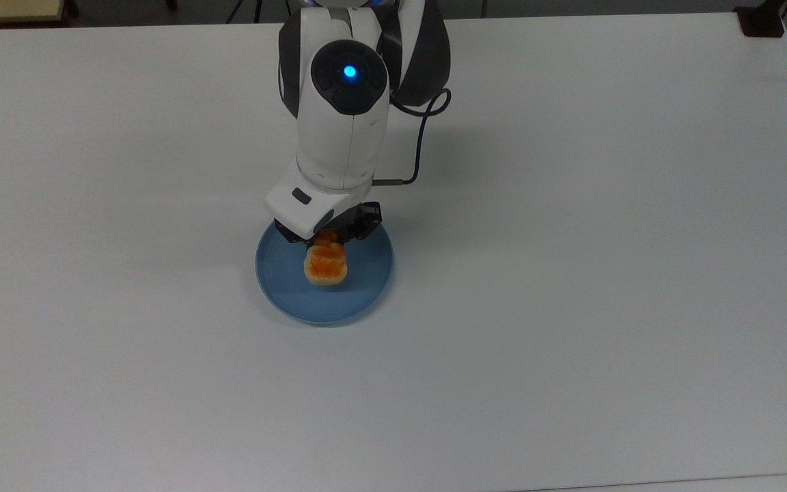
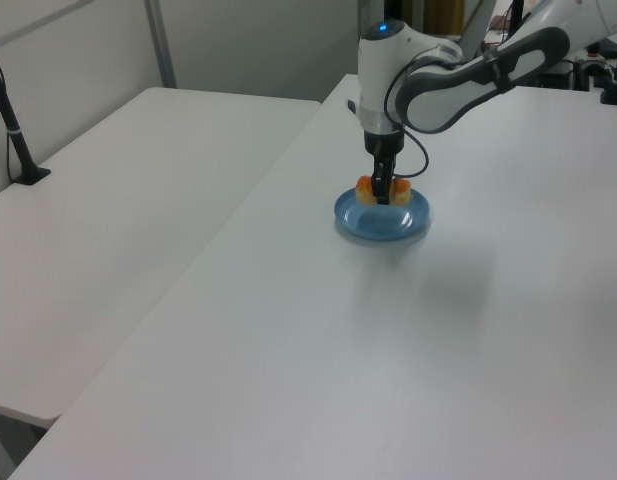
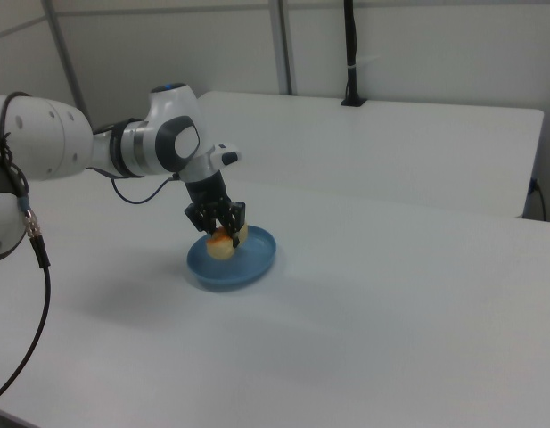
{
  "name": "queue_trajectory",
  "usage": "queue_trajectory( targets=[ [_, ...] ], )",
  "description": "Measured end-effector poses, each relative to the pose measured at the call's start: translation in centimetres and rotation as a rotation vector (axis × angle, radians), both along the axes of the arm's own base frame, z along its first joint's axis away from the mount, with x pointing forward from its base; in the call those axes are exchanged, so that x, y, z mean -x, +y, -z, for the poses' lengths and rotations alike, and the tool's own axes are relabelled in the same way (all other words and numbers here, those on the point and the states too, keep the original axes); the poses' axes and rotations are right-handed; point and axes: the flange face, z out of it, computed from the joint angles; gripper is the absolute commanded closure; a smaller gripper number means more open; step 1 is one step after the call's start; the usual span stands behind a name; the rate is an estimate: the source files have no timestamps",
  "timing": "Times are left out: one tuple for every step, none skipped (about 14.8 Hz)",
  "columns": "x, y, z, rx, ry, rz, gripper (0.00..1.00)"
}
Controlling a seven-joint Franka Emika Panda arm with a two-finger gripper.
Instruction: Put the bread onto the plate
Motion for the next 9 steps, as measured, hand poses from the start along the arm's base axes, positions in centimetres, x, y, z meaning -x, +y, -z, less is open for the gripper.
queue_trajectory(
  targets=[
    [-0.2,0.0,0.4,-0.003,-0.008,-0.001,0.56],
    [-0.4,0.0,0.8,-0.006,-0.019,-0.002,0.54],
    [-0.5,0.0,1.2,-0.008,-0.028,-0.001,0.50],
    [-0.6,0.1,1.6,-0.010,-0.031,0.003,0.44],
    [-0.6,0.1,2.1,-0.012,-0.032,0.008,0.37],
    [-0.7,0.1,2.5,-0.013,-0.030,0.012,0.21],
    [-0.7,0.1,2.8,-0.013,-0.027,0.012,0.14],
    [-0.7,0.1,3.0,-0.013,-0.025,0.013,0.00],
    [-0.7,0.1,3.1,-0.013,-0.024,0.013,0.00]
  ],
)
